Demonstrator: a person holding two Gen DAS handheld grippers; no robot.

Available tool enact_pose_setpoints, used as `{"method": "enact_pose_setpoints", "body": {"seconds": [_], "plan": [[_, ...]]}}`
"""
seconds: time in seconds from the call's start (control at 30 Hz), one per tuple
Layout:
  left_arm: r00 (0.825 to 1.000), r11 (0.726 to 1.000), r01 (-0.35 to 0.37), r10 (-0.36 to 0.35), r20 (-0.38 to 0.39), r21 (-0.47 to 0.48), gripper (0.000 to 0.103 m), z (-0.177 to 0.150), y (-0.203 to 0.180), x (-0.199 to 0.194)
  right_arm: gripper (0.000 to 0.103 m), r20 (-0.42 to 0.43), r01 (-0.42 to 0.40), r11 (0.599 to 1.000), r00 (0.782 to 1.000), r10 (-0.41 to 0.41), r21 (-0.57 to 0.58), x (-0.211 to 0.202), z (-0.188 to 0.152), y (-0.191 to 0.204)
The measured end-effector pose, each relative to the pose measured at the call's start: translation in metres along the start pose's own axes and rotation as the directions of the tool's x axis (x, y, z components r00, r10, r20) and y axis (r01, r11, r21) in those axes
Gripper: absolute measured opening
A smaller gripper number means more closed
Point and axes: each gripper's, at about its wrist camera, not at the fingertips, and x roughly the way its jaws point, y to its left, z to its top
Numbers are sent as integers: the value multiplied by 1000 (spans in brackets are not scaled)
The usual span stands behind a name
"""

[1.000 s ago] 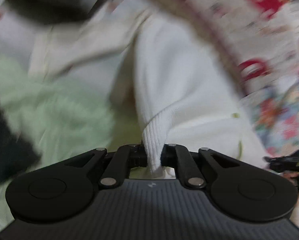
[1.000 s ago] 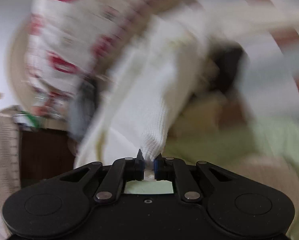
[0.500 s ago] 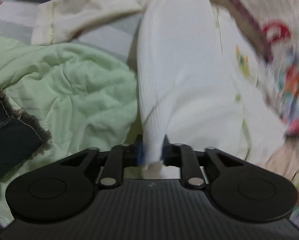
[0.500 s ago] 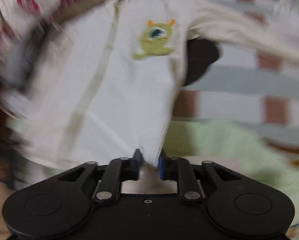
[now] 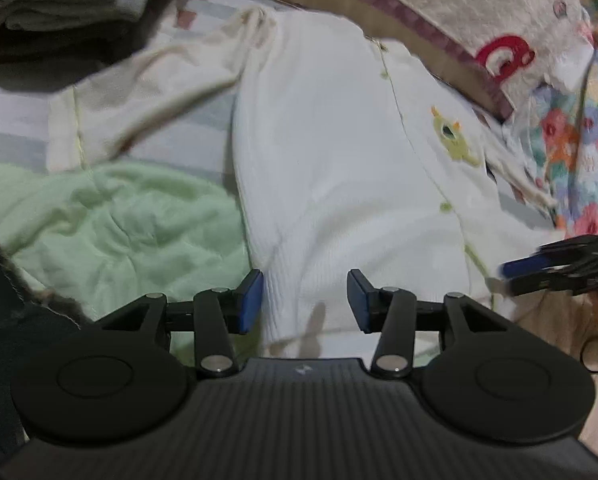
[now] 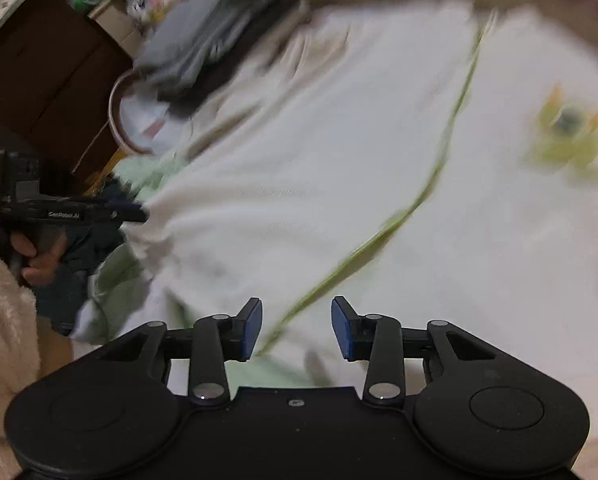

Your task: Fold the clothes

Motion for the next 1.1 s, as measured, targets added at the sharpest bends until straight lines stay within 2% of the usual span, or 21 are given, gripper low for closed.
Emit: {"method": "enact_pose_setpoints", "body": {"seconds": [0.1, 0.13, 0.17, 0.2, 0.3, 0.4, 0.43, 0.53, 0.57, 0.6, 0.63, 0.67, 0.7, 0.8, 0.9, 0.93, 0.97, 1.0, 1.07, 1.1], "plan": [[1000, 1000, -2, 1, 31, 11, 46, -10, 2, 1, 49, -64, -6, 988, 998, 16, 152, 39, -13, -8], [999, 1000, 11, -11, 39, -4, 47, -11, 4, 1, 50, -70, -59, 986, 995, 70, 154, 43, -18, -7], [999, 1000, 16, -15, 48, -18, 48, -12, 6, 1, 38, -75, -118, 982, 989, 130, 150, 47, -22, -5], [998, 999, 17, -15, 63, -28, 49, -12, 8, -1, 3, -81, -177, 973, 979, 190, 146, 51, -27, -3], [994, 999, 20, -17, 108, -30, 51, -11, 11, -12, 3, -17, -208, 978, 978, 208, 4, 27, -28, 15], [990, 999, 49, -46, 136, -13, 55, -15, 12, -26, 3, 80, -212, 977, 974, 212, -11, -14, -23, 13], [989, 999, 53, -52, 135, -4, 56, -17, 11, -27, 3, 93, -173, 985, 981, 172, 5, -21, -23, 8], [993, 999, 27, -30, 112, 24, 56, -23, 9, -24, 9, 106, -54, 996, 993, 47, 65, -29, -22, -6], [995, 999, 21, -25, 101, 38, 51, -24, 8, -21, 14, 87, -60, 994, 995, 52, 93, -21, -23, -11], [996, 998, 16, -21, 90, 57, 17, -25, 6, -17, 21, 63, -95, 989, 994, 88, 117, -11, -24, -12], [996, 997, 11, -18, 82, 79, 3, -25, 2, -15, 36, 35, -136, 987, 990, 133, 85, -1, -26, -8], [997, 996, 6, -13, 81, 85, 4, -25, -1, -14, 38, 5, -177, 983, 984, 177, 48, 9, -28, -3], [997, 996, 2, -9, 80, 90, 4, -24, -4, -12, 43, 4, -139, 990, 990, 139, 24, 16, -30, 4], [997, 992, -18, 8, 80, 128, 5, -22, -13, -11, 45, -6, 5, 1000, 1000, -5, 3, 36, -32, 15], [997, 992, -7, -3, 80, 130, 5, -20, -14, -13, 49, 41, -45, 987, 998, 39, 156, 47, -37, 3], [997, 993, 1, -10, 81, 115, 5, -20, -11, -13, 49, 70, -46, 991, 997, 38, 122, 43, -38, 7], [997, 995, 3, -11, 83, 101, 5, -19, -9, -14, 36, 100, -43, 996, 994, 35, 76, 38, -39, 13], [996, 996, -1, -6, 85, 89, 5, -19, -7, -15, 8, 131, -39, 999, 991, 35, 30, 33, -39, 18], [996, 998, 2, -9, 88, 70, 5, -20, -4, -19, 6, 192, -26, 998, 981, 37, -61, 24, -41, 30], [995, 998, 18, -23, 94, 56, 5, -21, -2, -22, 7, 233, -6, 989, 972, 42, -151, 5, -43, 42]]}}
